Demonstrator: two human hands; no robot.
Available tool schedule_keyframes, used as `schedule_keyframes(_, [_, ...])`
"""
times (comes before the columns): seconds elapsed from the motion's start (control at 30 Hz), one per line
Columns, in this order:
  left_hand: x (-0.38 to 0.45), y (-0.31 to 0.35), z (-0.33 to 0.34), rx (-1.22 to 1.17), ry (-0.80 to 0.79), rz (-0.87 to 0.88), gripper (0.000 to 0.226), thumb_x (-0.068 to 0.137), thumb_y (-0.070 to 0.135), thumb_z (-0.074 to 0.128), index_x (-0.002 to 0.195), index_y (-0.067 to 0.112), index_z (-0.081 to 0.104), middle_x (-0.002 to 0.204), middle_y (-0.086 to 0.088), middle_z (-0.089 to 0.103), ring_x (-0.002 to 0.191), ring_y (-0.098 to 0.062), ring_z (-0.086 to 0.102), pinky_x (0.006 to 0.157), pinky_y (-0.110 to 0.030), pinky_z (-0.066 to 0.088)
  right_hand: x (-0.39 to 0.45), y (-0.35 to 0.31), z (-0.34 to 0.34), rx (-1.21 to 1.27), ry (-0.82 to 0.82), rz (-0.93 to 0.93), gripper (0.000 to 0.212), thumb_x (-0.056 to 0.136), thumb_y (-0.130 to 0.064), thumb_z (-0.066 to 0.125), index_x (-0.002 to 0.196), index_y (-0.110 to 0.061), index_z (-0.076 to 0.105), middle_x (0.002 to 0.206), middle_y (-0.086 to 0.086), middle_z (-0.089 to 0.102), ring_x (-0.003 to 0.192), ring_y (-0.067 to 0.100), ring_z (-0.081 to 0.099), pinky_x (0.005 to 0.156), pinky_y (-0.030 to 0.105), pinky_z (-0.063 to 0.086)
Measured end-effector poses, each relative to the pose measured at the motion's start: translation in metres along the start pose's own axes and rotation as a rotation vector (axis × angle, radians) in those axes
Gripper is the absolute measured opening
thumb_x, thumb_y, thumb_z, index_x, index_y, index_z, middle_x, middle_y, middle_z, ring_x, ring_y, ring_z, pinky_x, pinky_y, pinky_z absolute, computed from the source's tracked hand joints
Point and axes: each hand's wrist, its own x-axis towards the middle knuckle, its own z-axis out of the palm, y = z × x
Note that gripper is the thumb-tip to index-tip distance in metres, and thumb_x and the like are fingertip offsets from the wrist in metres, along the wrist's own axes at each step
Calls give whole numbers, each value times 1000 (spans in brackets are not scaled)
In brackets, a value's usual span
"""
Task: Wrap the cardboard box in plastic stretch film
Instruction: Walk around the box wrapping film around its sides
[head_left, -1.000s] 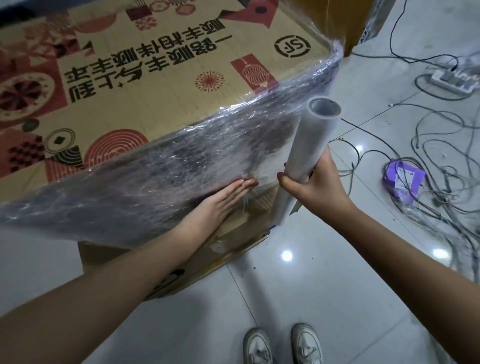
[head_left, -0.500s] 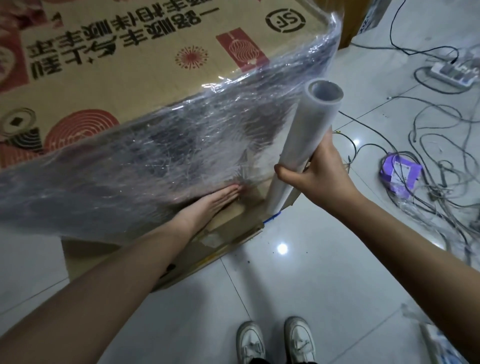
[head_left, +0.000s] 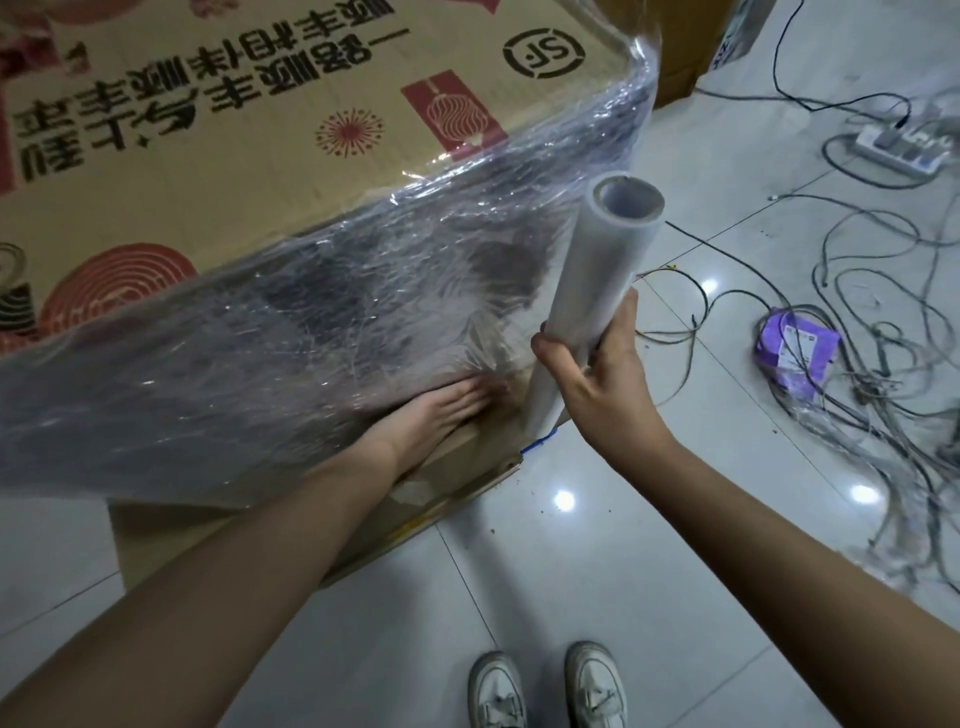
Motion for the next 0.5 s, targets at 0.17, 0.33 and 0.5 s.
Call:
schedule_keyframes(0.17, [-1,4,4,-46,-22,-9,86,99,34,17,105,-36,-33,129,-40,-32,116,-55,-28,89,-63,-26,1,9,-4,-65,-75,-25,77,69,-31,81,120,-26,25,121,11,50,113,21,56,92,44,49])
schedule_keyframes(0.33, [4,3,2,-138,-31,-51,66,101,30,12,127,-20,-22,139,-31,-26,130,-45,-23,93,-56,-28,2,10,-2,-72,-26,-14,76,70,-12,76,128,-16,27,122,10,47,115,26,53,94,45,47])
schedule_keyframes(0.5, [7,-3,-16,-89,-30,-75,64,101,30,16,132,-15,-16,153,-22,-9,138,-41,-15,98,-56,-24,2,8,-21,-89,-135,-10,67,65,-25,71,117,-23,29,110,-10,41,110,14,49,88,36,49])
